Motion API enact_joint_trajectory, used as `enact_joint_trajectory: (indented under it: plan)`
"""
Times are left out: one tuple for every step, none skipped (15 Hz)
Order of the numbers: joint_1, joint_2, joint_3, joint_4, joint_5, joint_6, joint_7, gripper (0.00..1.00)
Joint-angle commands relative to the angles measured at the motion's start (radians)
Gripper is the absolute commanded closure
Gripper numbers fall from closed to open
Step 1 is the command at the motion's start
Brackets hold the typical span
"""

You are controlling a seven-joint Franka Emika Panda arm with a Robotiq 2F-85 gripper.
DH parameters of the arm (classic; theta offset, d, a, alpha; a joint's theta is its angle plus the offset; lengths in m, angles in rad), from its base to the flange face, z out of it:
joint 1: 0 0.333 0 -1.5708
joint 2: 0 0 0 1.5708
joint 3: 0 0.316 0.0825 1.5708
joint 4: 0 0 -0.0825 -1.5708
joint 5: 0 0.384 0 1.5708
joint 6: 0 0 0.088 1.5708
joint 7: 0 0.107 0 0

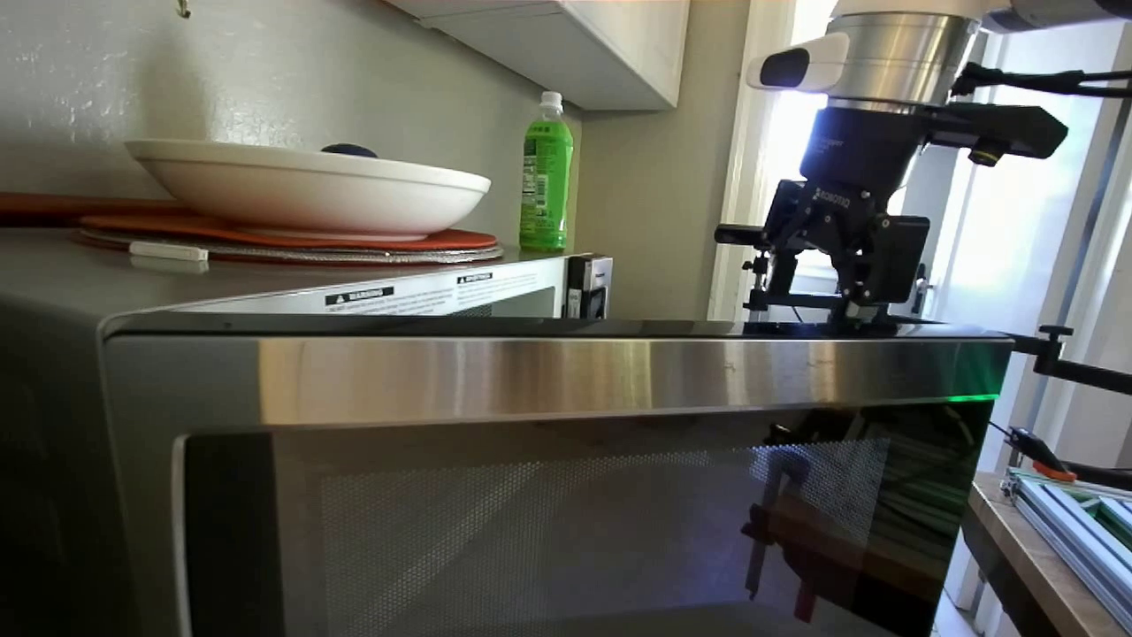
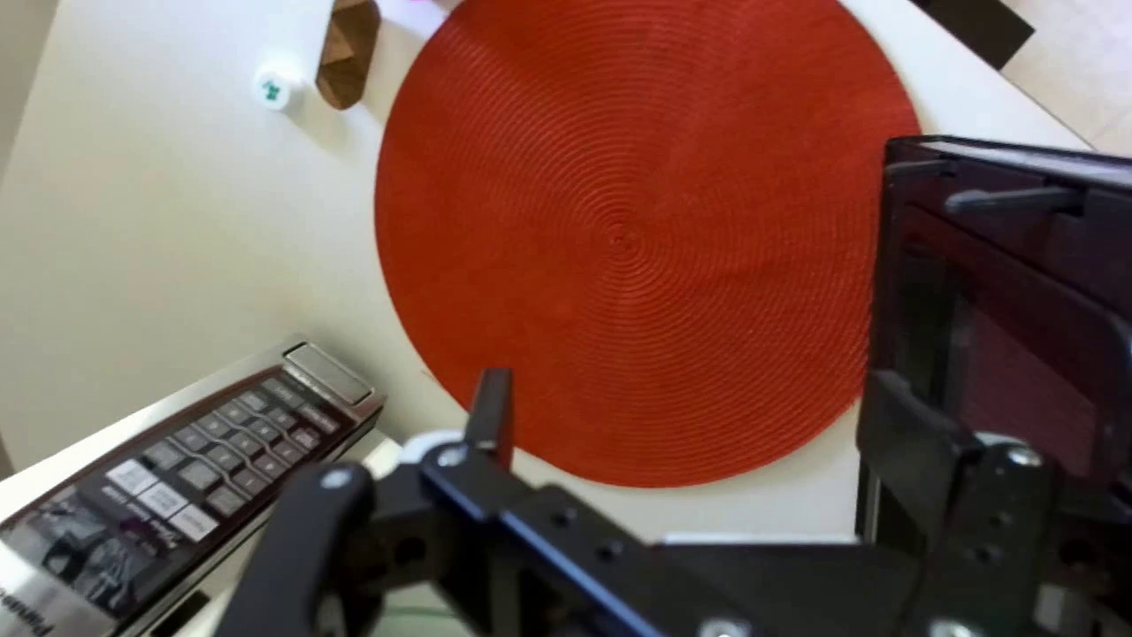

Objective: Open the microwave door

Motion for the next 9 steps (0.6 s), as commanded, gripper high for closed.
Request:
enact_joint_trajectory:
  plan:
    - [0.011,0.032,-0.01,0.031,0.09,-0.031,0.027,0.0]
    - [0.013,0.035,-0.013,0.035,0.113,-0.034,0.022,0.0]
    - [0.012,0.038,-0.011,0.038,0.126,-0.036,0.026,0.0]
    - [0.014,0.042,-0.013,0.042,0.146,-0.039,0.022,0.0]
    - [0.017,0.046,-0.016,0.046,0.168,-0.043,0.016,0.0]
    - [0.02,0.048,-0.015,0.048,0.187,-0.045,0.015,0.0]
    - [0.023,0.052,-0.017,0.051,0.207,-0.049,0.011,0.0]
    - [0.025,0.054,-0.015,0.051,0.221,-0.049,0.012,0.0]
    - [0.031,0.056,-0.015,0.052,0.241,-0.053,0.006,0.0]
